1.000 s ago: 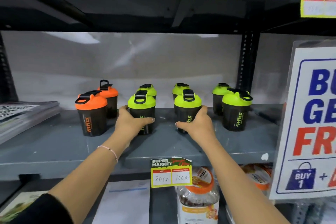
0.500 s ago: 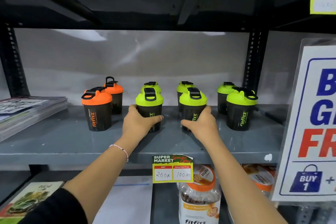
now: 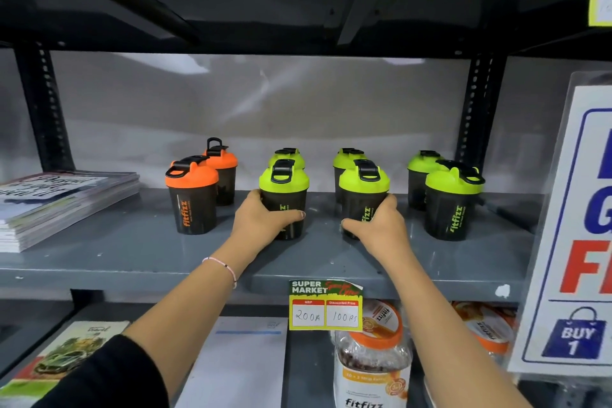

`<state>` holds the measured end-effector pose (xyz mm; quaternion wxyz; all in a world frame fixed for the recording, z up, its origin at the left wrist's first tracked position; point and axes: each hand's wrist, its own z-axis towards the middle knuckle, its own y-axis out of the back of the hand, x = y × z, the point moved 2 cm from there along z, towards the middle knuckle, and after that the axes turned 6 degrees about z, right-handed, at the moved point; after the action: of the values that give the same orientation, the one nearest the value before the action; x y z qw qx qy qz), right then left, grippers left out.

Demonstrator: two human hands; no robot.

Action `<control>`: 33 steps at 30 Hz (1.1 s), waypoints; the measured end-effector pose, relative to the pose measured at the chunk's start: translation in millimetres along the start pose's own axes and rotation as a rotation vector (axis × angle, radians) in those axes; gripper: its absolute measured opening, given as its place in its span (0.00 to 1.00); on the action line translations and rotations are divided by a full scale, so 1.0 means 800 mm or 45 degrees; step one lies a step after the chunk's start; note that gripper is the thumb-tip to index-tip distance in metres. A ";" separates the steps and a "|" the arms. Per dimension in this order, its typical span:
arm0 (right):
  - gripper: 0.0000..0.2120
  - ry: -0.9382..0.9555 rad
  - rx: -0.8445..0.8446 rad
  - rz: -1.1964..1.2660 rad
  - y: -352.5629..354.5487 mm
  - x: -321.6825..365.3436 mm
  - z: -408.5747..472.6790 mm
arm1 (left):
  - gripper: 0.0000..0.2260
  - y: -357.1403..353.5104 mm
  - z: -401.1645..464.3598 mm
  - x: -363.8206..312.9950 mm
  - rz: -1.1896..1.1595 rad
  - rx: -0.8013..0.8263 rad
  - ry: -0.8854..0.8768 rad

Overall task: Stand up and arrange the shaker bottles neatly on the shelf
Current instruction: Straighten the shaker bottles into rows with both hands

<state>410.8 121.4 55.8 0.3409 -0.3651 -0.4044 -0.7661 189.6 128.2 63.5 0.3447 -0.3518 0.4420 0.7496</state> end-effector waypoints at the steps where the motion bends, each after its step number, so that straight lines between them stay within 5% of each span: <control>1: 0.34 0.002 0.001 -0.003 0.000 0.000 0.000 | 0.31 0.002 0.001 0.001 -0.012 0.010 -0.002; 13: 0.33 -0.018 -0.008 -0.020 -0.001 0.000 -0.003 | 0.31 0.006 -0.002 0.007 -0.004 0.005 -0.032; 18: 0.42 -0.063 -0.002 0.082 0.008 0.000 -0.005 | 0.45 0.033 -0.019 0.014 -0.036 0.077 -0.007; 22: 0.59 0.110 -0.138 0.156 0.005 0.006 -0.032 | 0.29 0.088 -0.064 0.028 -0.149 -0.422 -0.175; 26: 0.50 0.431 -0.460 0.118 -0.009 0.029 -0.067 | 0.35 0.142 -0.054 0.059 -0.069 -0.797 -0.185; 30: 0.45 0.439 -0.544 0.036 -0.016 0.030 -0.076 | 0.55 0.151 -0.005 0.085 0.008 -0.527 0.006; 33: 0.45 0.402 -0.526 0.047 -0.018 0.026 -0.075 | 0.58 0.151 0.014 0.094 -0.044 -0.273 0.096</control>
<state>371.6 70.7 43.6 0.3320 -0.3102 -0.1743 -0.8736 48.4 109.3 55.5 0.3010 -0.4221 0.3660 0.7728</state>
